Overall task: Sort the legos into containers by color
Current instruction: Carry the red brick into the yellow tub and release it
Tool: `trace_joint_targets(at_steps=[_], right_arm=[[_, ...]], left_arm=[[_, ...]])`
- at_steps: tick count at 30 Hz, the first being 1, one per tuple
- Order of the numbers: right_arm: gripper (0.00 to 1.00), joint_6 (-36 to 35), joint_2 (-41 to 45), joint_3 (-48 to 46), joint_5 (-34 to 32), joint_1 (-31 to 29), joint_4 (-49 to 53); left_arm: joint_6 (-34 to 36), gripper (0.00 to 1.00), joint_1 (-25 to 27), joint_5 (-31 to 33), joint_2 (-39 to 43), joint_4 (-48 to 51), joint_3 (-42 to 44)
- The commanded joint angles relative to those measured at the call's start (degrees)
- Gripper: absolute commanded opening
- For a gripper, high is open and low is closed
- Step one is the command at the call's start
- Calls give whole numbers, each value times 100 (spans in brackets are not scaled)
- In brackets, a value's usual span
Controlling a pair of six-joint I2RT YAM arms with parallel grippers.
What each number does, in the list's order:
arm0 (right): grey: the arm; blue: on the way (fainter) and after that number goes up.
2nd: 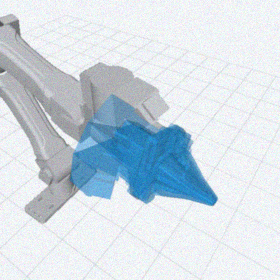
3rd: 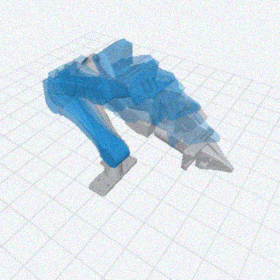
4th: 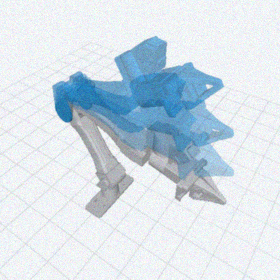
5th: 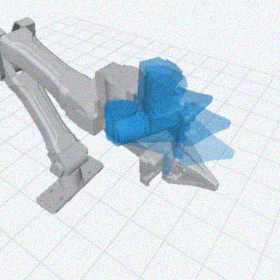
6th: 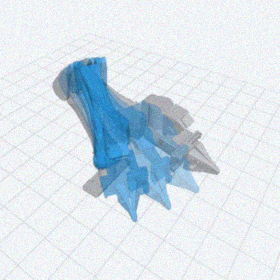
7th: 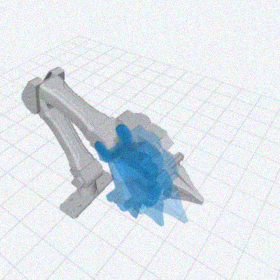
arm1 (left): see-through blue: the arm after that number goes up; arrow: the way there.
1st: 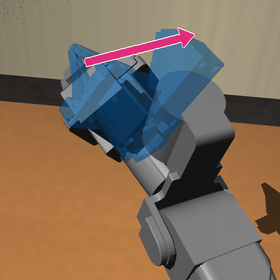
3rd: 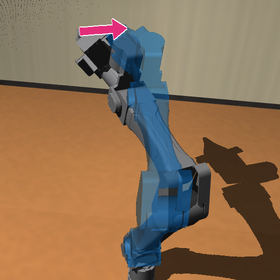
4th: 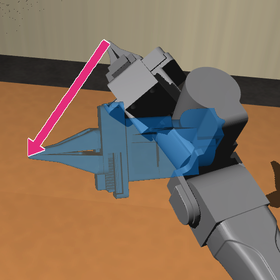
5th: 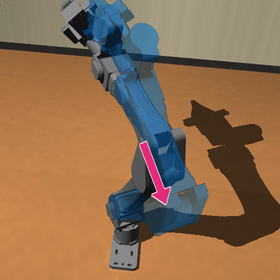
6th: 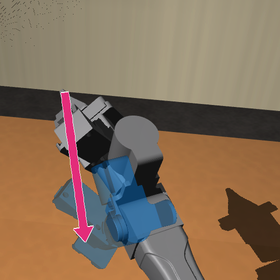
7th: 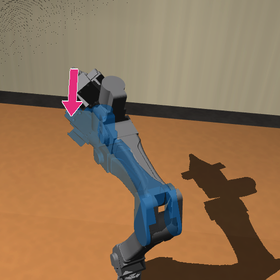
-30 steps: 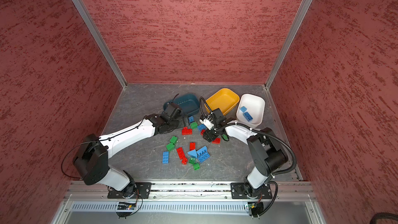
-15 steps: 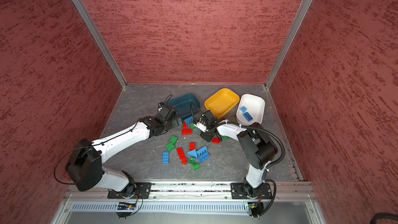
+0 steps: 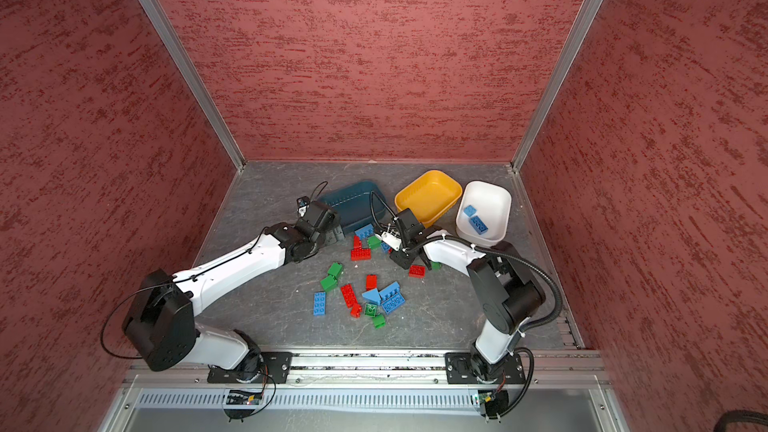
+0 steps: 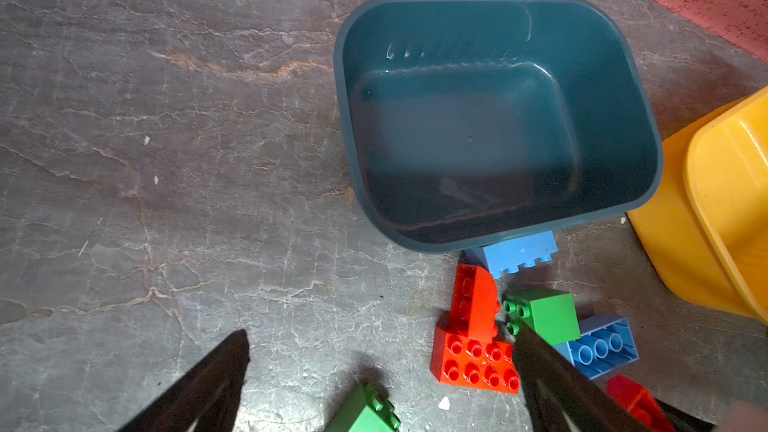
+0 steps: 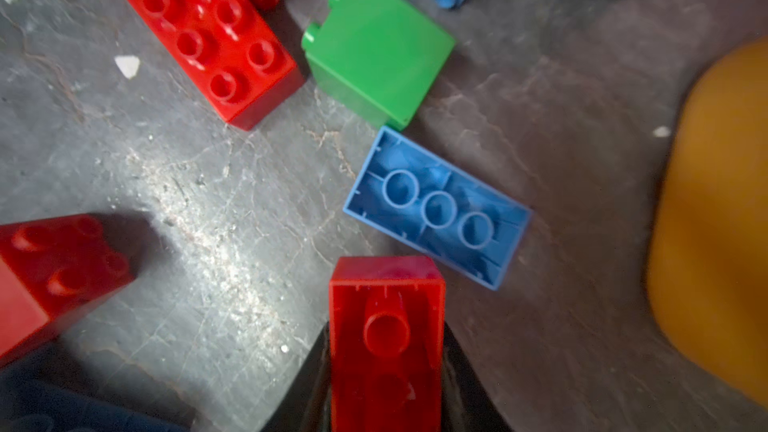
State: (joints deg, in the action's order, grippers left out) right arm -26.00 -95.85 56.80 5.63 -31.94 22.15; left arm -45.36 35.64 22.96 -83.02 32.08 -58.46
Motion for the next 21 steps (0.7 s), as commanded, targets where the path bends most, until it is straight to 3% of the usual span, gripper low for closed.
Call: trace_joint_targets(at_steps=[1, 4, 11, 15, 21], right_arm=[[0, -82, 459, 7, 206, 191, -314], [0, 522, 757, -37, 21, 368, -934], [0, 2934, 934, -19, -365, 1107, -2348], [0, 3706, 450, 635, -431, 1336, -1812], [0, 4657, -568, 1592, -816, 1530, -1199]], left_arm=[[73, 99, -31, 129, 11, 84, -52], [25, 99, -35, 125, -25, 107, -51], [-88, 99, -57, 171, -143, 301, -137], [-253, 99, -105, 156, -283, 501, -215], [-53, 99, -155, -523, -398, 338, -169]])
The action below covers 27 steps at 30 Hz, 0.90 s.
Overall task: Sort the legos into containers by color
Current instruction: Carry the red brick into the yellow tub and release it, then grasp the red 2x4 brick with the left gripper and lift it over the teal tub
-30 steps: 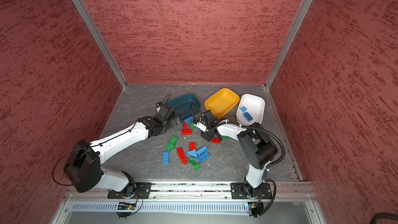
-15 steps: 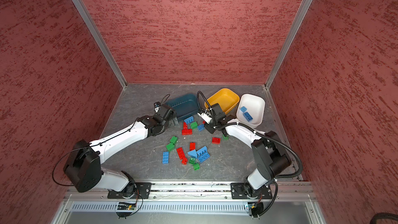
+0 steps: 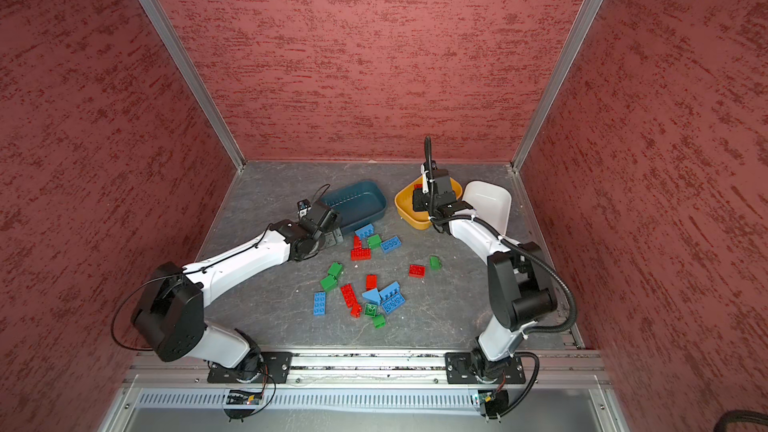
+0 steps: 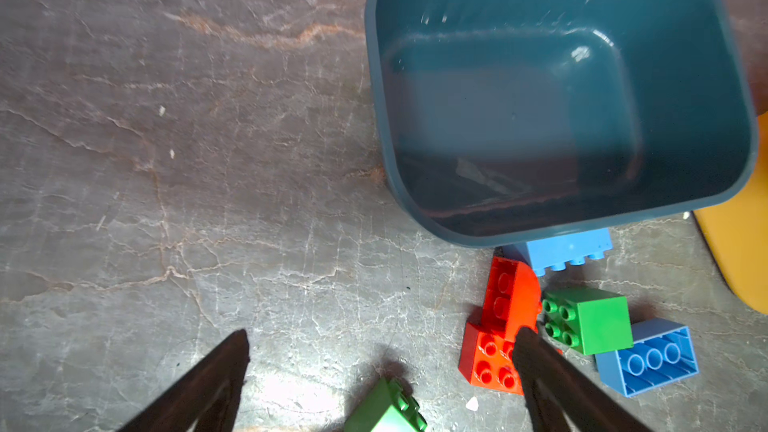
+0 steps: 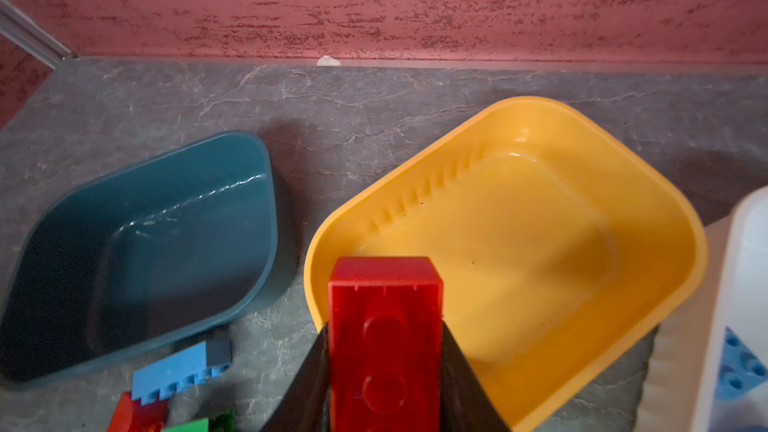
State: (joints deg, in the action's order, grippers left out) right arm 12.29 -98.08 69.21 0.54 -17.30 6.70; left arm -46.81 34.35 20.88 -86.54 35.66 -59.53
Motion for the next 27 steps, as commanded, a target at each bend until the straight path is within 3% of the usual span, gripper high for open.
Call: trace_joint_targets(at_steps=[1, 10, 14, 19, 20, 27], right_arm=[[0, 1009, -576, 593, -354, 107, 517], [0, 1561, -1802, 2045, -759, 192, 1127], [29, 1729, -1860, 2172, -598, 198, 1108], [74, 1694, -1569, 1945, -603, 195, 1031], [95, 1668, -1468, 1852, -616, 193, 995], [99, 1592, -773, 1035, -686, 203, 635]], left_arm=[[153, 99, -25, -384, -65, -40, -64], [631, 99, 35, -824, -559, 281, -310], [926, 99, 144, -1032, -820, 275, -466], [1183, 96, 210, -1394, -1304, 343, -868], [1214, 96, 257, -1409, -1405, 386, -983], [1100, 97, 682, -1229, -2260, 873, -1863]])
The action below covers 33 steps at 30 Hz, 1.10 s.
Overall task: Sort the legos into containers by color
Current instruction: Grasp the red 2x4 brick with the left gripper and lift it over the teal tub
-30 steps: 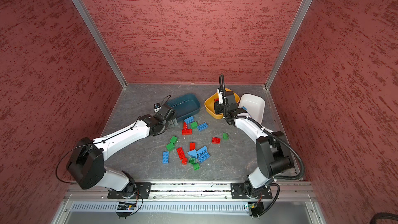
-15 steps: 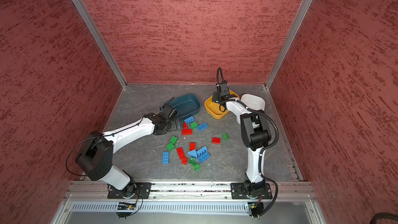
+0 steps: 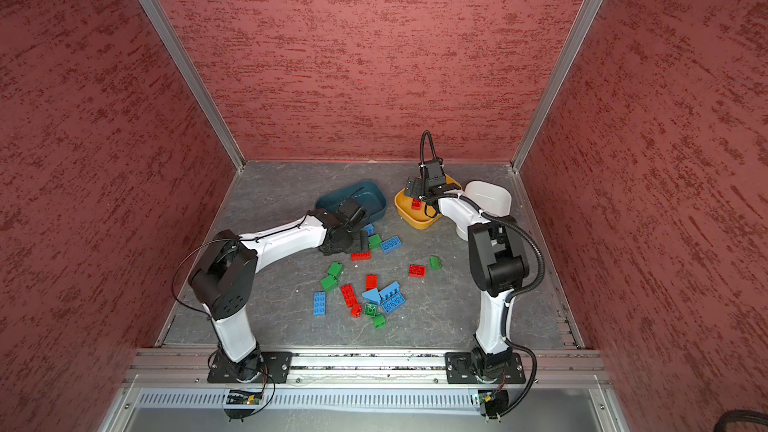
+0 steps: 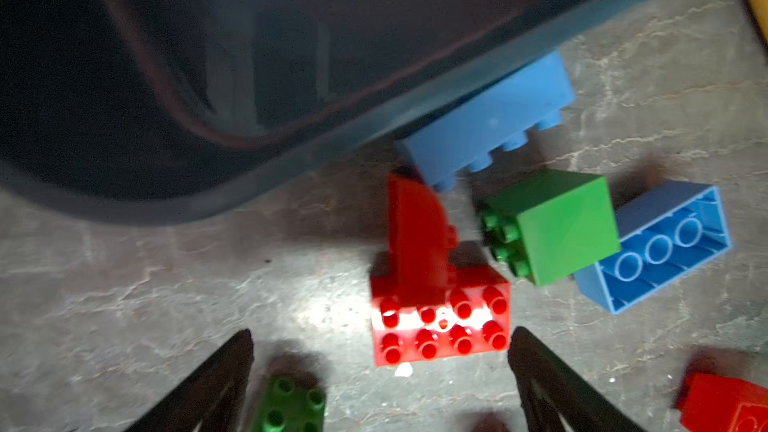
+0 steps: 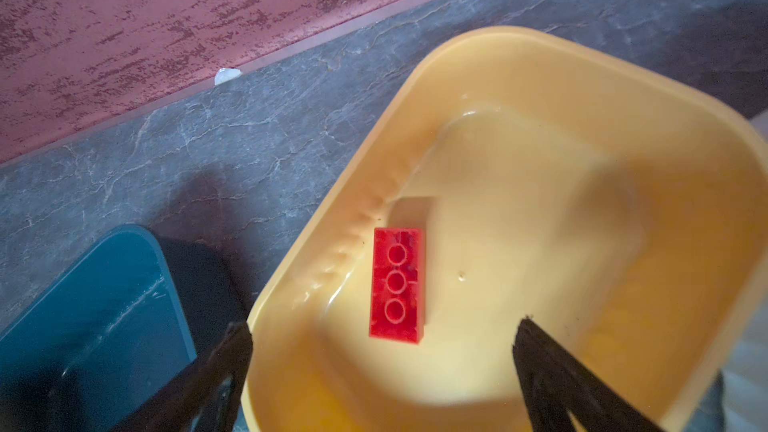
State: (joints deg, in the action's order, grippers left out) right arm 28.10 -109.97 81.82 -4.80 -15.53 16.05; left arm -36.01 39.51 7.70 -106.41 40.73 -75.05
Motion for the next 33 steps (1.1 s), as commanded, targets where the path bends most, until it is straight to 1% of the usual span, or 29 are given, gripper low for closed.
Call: trace_joint_targets(at_steps=[1, 3, 5, 7, 11, 15, 18, 22, 27, 29, 30, 33], right_arm=[[99, 13, 508, -345, -150, 16, -360], [99, 29, 672, -579, -168, 15, -463], [99, 46, 807, -740, -166, 18, -545], [99, 38, 905, -861, -155, 21, -593], [99, 29, 1084, -1040, -153, 19, -650], [99, 34, 1188, -1181, -128, 15, -742], [99, 29, 1215, -1211, -151, 15, -717], [99, 56, 1234, -1239, -130, 20, -705], [99, 30, 1341, -1275, -179, 15, -612], [99, -5, 1411, -1320, -204, 15, -577], [99, -21, 1435, -1333, -224, 20, -556], [99, -49, 1536, -1409, -306, 15, -521]], left_arm=[[-27, 98, 221, 173, -378, 473, -425], [-143, 98, 329, 321, -596, 700, -645], [-278, 98, 394, 276, -743, 782, -737], [-377, 97, 423, 173, -866, 763, -764], [-600, 95, 443, 292, -1022, 808, -772], [-583, 89, 443, 102, -1102, 708, -741], [-574, 82, 470, 87, -1152, 726, -739], [-562, 76, 467, 135, -1158, 698, -725], [-565, 64, 469, 167, -1182, 682, -714], [-606, 57, 476, 286, -1099, 673, -668], [-624, 51, 478, 332, -1030, 636, -627], [-582, 29, 474, 431, -706, 427, -438]])
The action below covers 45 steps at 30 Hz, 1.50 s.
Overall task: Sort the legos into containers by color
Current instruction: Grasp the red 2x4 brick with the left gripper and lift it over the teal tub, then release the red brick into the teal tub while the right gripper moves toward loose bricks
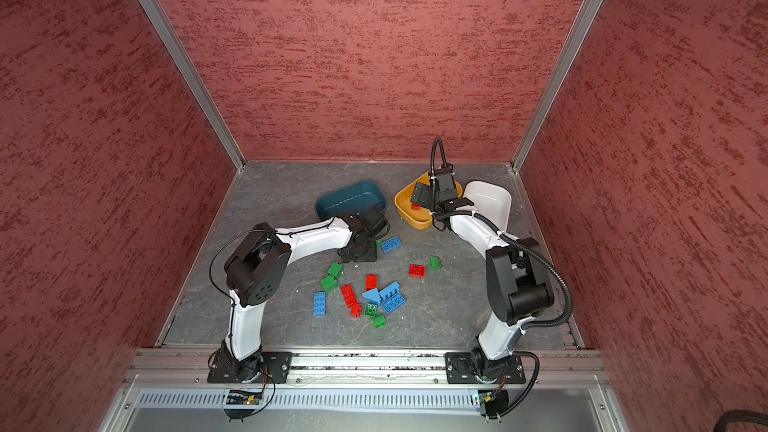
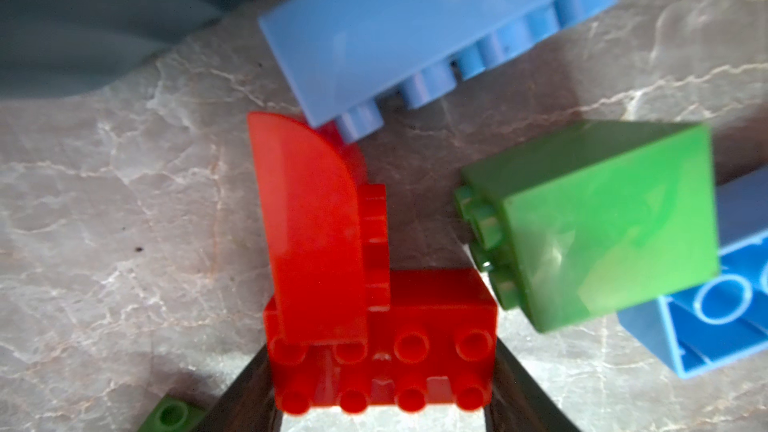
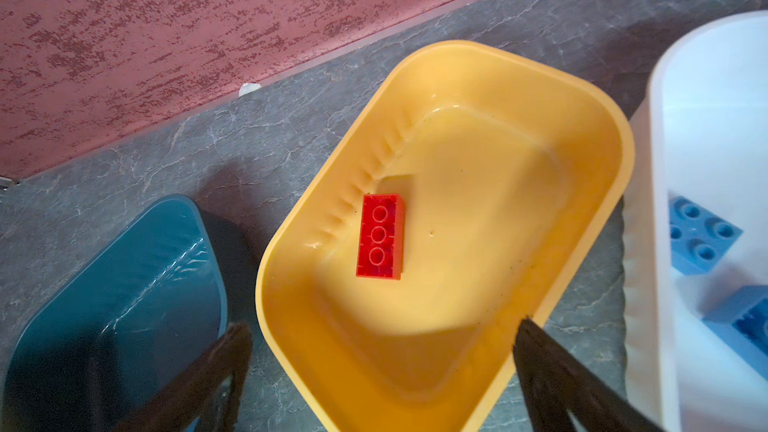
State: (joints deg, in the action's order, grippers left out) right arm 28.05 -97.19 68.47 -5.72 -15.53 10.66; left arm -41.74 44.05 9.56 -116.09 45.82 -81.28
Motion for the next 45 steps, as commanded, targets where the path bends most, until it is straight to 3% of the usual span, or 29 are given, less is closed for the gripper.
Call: trace_joint_targets(at_steps=[1, 5, 6, 11, 18, 25, 36, 45], right_arm=[[99, -45, 288, -103, -220, 15, 15], [99, -14, 372, -201, -242, 16, -16], [99, -17, 384, -210, -235, 15, -17], [99, -20, 401, -198, -196, 15, -55], [99, 41, 438, -219, -127, 15, -81], [99, 67, 551, -340, -145, 15, -6], [99, 48, 693, -430, -148, 15, 41], [99, -59, 633, -509, 170, 10, 160]], left_arm=[[22, 22, 37, 276, 397, -182, 266], [212, 1, 94, 414, 948, -539, 556], [254, 0, 97, 428, 1056, -603, 600], [618, 0, 70, 356, 1445, -923, 487], [999, 0, -269, 571, 1361, -1226, -90], [1273, 0, -879, 639, 775, -1409, -836], [1317, 0, -1718, -119, -626, -848, -2434], [1374, 28, -1817, -409, -828, -793, -2589]])
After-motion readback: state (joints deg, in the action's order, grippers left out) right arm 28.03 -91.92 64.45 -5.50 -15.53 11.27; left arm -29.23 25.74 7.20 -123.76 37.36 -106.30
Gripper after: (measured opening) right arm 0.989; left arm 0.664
